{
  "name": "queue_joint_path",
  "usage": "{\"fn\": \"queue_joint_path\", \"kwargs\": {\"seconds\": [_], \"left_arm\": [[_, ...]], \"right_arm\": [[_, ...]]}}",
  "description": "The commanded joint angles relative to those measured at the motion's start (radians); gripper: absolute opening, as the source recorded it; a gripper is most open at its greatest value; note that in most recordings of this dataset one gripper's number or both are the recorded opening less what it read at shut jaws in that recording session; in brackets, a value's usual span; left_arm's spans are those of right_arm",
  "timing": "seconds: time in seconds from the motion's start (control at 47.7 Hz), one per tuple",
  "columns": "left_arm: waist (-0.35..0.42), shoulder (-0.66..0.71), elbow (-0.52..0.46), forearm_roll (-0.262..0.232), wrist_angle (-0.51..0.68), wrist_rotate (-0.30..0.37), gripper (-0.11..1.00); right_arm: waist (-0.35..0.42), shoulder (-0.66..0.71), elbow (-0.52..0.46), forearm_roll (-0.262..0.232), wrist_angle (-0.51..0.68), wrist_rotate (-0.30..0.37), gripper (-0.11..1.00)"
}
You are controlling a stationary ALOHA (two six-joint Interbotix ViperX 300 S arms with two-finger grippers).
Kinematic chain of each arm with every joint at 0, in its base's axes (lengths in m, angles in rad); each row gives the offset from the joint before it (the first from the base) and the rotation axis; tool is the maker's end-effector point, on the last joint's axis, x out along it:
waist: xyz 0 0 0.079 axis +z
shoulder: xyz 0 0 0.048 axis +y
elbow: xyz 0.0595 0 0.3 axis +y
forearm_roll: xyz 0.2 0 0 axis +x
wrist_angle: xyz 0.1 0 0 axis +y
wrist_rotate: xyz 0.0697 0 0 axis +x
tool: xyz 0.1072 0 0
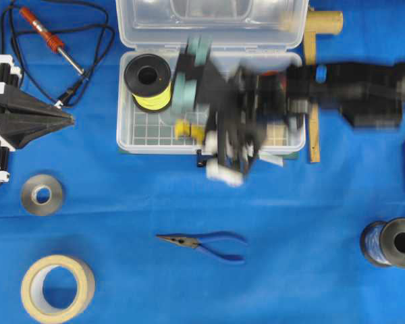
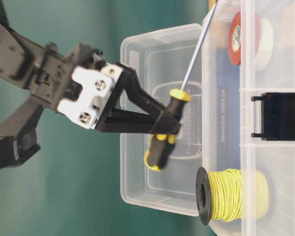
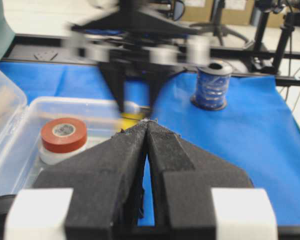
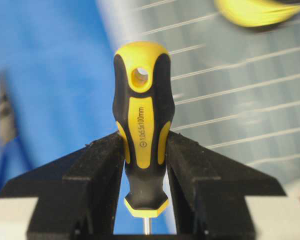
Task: Pick the screwdriver from the toolbox among several items.
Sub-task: 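Lift the screwdriver out of the toolbox toward the pliers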
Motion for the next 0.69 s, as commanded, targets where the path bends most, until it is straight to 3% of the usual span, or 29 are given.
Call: {"fn": "queue_joint_path", "kwargs": {"seconds": [0.0, 0.105, 0.273, 0.524, 0.671], "left_arm": [[0.0, 0.005, -0.009, -0.002, -0.005, -0.002, 0.0], [0.0, 0.005, -0.009, -0.002, -0.006, 0.0, 0.0], [0.0, 0.003, -0.011, 0.0, -0.006, 0.0, 0.0], [0.0, -0.008, -0.009, -0.002, -0.005, -0.002, 0.0], [0.0, -0.008, -0.008, -0.002, -0.005, -0.002, 0.0]], "right_arm": [[0.08, -0.003, -0.025, -0.014, -0.008, 0.028, 0.45], [0.164, 0.055, -0.043, -0.06, -0.031, 0.066, 0.46], [0.221, 0.193, -0.081, -0.11, -0.038, 0.12, 0.45], [0.219, 0.314, -0.103, -0.155, -0.08, 0.137, 0.45], [0.212, 0.337, -0.103, -0.155, -0.144, 0.147, 0.45]]}}
